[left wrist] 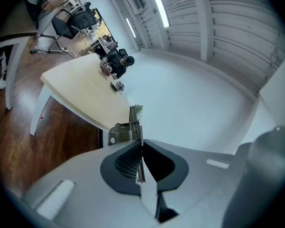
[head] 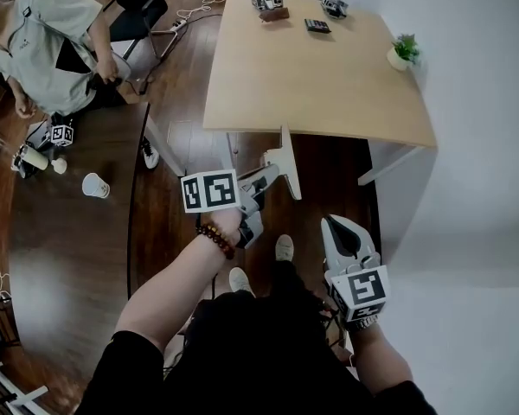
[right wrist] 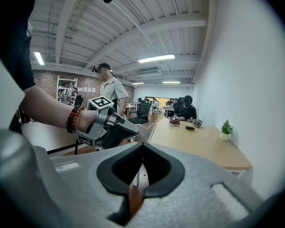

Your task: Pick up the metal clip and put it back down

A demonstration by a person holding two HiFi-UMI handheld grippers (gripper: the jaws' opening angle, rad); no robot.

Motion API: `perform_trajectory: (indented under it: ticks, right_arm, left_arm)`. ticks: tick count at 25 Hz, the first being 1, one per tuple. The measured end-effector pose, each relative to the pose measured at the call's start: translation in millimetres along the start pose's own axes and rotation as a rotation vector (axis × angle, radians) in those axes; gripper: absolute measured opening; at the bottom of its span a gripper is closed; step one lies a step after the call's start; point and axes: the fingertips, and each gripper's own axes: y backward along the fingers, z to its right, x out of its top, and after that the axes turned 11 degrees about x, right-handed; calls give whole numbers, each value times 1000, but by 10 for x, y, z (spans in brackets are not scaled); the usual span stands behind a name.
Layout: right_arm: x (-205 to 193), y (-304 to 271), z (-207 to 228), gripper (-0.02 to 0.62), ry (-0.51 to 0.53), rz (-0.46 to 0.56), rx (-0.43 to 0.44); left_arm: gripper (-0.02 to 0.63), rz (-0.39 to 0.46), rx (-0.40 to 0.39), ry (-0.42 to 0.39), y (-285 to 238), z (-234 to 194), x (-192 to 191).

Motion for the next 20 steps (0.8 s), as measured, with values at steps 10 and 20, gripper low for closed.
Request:
perform_trajectory:
  ticks: [10,20]
  right_arm:
    - [-80,-613,800,-12,-19,-44,103]
    - [-188,-1173,1520,-12,-56,-86,166]
  left_arm:
    - [25,24,74,106,-943,-382,520]
    - [25,50,165,200,-1820,-993,1059]
